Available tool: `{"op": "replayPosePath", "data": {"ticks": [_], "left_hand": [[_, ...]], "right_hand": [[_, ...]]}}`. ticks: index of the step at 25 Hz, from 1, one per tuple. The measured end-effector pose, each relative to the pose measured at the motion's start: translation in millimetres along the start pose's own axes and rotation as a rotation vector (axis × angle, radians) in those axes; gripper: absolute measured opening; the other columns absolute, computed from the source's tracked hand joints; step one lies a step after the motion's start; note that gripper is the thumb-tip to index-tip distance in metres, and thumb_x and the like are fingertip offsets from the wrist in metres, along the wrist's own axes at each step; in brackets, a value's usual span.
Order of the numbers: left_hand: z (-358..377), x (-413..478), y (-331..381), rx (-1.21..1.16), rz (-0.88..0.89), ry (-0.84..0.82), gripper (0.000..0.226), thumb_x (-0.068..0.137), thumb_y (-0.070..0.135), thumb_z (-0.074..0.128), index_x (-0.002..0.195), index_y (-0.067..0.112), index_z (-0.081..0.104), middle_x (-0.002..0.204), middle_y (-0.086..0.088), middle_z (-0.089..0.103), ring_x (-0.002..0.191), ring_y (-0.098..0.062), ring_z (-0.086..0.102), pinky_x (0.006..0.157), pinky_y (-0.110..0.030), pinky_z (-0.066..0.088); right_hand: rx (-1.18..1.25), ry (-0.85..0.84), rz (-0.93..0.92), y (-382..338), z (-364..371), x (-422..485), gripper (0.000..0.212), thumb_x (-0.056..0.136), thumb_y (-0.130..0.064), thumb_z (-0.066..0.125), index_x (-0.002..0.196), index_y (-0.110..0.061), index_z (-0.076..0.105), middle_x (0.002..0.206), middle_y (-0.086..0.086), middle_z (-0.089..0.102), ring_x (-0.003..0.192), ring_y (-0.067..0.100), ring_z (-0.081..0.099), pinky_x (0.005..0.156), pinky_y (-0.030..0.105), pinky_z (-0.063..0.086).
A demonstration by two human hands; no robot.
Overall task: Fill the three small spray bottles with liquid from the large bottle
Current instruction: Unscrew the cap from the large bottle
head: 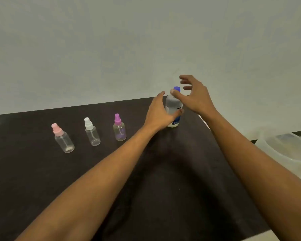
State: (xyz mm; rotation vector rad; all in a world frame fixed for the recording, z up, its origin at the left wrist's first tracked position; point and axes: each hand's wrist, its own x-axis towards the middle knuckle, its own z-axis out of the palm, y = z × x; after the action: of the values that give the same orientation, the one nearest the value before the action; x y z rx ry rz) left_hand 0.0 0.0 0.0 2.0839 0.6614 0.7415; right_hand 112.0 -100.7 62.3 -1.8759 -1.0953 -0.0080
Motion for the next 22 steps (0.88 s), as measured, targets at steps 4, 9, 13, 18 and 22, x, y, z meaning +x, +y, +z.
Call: {"op": "replayPosePath", "data": {"ticks": [4, 9, 13, 18, 22], "left_hand": [[16.5, 6.4, -9.0, -0.057, -0.071, -0.034, 0.085, 0.078, 0.051, 0.086, 0.146, 0.026, 0.042, 0.14, 0.0, 0.06, 0.125, -0.021, 0.061, 0.102, -0.039, 0.055], [22.8, 7.6, -13.0, -0.07, -0.048, 0.03, 0.071, 0.08, 0.047, 0.086, 0.137, 0.022, 0.052, 0.132, 0.001, 0.065, 0.119, -0.02, 0.064, 0.098, -0.038, 0.058], [15.7, 0.1, -10.3, -0.043, -0.042, 0.04, 0.073, 0.08, 0.048, 0.085, 0.139, 0.022, 0.052, 0.135, 0.0, 0.065, 0.122, -0.021, 0.063, 0.101, -0.043, 0.058], [-12.6, -26.1, 9.7, -0.025, -0.005, 0.042, 0.073, 0.083, 0.047, 0.083, 0.142, 0.02, 0.051, 0.137, -0.001, 0.064, 0.122, -0.021, 0.064, 0.103, -0.042, 0.055], [-44.1, -64.1, 27.4, -0.019, 0.019, 0.051, 0.071, 0.082, 0.052, 0.082, 0.14, 0.022, 0.052, 0.134, 0.002, 0.065, 0.119, -0.019, 0.064, 0.101, -0.042, 0.057]], "right_hand": [[-0.119, -0.064, 0.008, 10.6, 5.8, 4.0, 0.051, 0.094, -0.039, 0.076, 0.139, -0.019, 0.062, 0.134, -0.001, 0.068, 0.116, 0.016, 0.065, 0.088, 0.018, 0.046], [-0.143, -0.064, 0.0, 15.7, 5.2, 6.7, 0.032, 0.096, -0.038, 0.074, 0.122, -0.019, 0.072, 0.119, -0.002, 0.074, 0.108, 0.015, 0.069, 0.087, 0.022, 0.049], [-0.136, -0.086, -0.003, 9.1, 2.5, 3.5, 0.032, 0.097, -0.038, 0.074, 0.122, -0.017, 0.072, 0.118, 0.0, 0.074, 0.106, 0.013, 0.068, 0.077, 0.008, 0.041], [-0.105, -0.103, -0.049, -17.4, -7.8, -9.6, 0.033, 0.096, -0.041, 0.073, 0.122, -0.02, 0.073, 0.117, -0.004, 0.074, 0.106, 0.009, 0.068, 0.076, 0.007, 0.039], [-0.044, -0.151, -0.101, -53.5, -23.3, -32.8, 0.032, 0.095, -0.044, 0.074, 0.118, -0.023, 0.075, 0.112, -0.01, 0.073, 0.104, 0.004, 0.069, 0.08, 0.011, 0.042]]}}
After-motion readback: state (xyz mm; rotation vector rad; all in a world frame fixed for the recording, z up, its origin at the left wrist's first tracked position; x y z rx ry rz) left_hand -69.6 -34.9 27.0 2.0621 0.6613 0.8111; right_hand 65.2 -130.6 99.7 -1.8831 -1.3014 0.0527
